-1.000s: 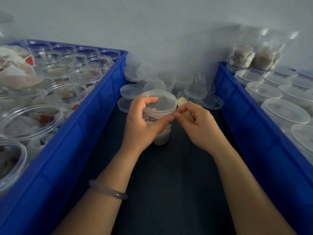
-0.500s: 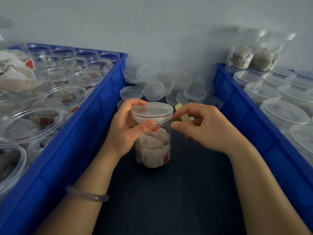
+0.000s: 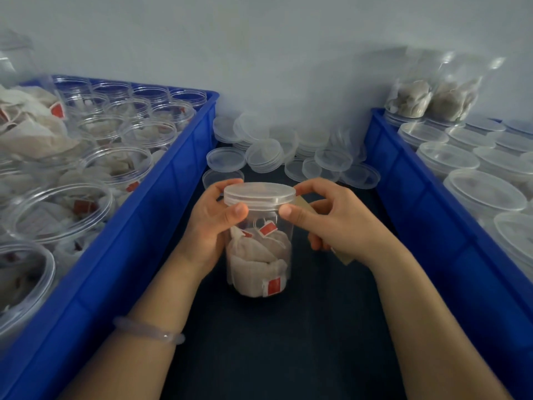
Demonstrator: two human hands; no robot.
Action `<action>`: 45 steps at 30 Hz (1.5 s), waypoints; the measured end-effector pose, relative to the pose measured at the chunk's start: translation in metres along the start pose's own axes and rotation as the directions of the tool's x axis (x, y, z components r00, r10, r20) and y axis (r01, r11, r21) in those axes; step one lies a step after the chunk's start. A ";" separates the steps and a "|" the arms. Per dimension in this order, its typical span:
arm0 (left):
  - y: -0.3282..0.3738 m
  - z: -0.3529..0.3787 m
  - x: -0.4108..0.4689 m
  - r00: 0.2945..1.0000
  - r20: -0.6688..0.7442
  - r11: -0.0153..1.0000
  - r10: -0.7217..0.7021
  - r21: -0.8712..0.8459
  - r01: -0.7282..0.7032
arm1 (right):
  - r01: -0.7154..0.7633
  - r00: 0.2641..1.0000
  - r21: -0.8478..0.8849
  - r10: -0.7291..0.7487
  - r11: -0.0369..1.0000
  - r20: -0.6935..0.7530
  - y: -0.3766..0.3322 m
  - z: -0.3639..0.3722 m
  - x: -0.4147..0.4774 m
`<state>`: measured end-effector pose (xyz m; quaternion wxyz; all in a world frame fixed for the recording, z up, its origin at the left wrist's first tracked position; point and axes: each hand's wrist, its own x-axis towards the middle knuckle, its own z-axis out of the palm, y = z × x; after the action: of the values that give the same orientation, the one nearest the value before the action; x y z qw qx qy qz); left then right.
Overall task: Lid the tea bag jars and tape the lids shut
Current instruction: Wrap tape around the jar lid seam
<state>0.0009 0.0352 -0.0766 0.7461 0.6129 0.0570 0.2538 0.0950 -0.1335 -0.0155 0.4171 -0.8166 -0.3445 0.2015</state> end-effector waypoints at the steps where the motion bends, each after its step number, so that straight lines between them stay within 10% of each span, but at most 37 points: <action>1: 0.000 -0.001 0.000 1.000 -0.001 1.000 -0.029 -0.005 0.029 | -0.004 1.000 0.013 0.004 1.000 -0.008 0.000 0.002 0.001; 8: -0.006 0.012 -0.002 0.995 -0.084 0.927 0.046 0.376 -0.011 | 0.034 0.995 -0.077 -0.041 0.996 -0.093 0.002 0.016 -0.006; 27: 0.006 0.003 -0.008 0.939 0.247 0.965 -0.240 -0.044 0.258 | 0.026 0.965 0.026 -0.032 0.999 0.259 -0.007 -0.014 0.006; 32: 0.013 0.008 -0.004 0.991 -0.120 0.953 0.057 0.304 -0.018 | 0.042 0.996 0.010 -0.043 0.999 0.073 0.002 -0.004 0.001; 36: 0.011 0.021 -0.008 0.994 -0.079 0.892 0.070 0.450 -0.027 | 0.142 0.987 -0.156 -0.151 0.978 -0.047 0.000 0.009 -0.005; 41: 0.007 0.018 -0.007 0.985 -0.135 0.901 0.103 0.432 -0.035 | 0.122 0.983 -0.232 -0.085 0.965 0.162 -0.005 0.001 -0.017; 45: 0.010 0.013 -0.004 0.996 -0.087 0.944 0.035 0.331 -0.004 | 0.110 0.993 -0.180 -0.116 0.978 -0.021 -0.007 -0.008 -0.017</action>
<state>-0.0005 0.0228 -0.0650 0.6270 0.7175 0.1266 0.2758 0.0856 -0.1478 -0.0041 0.3586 -0.8328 -0.4003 0.1330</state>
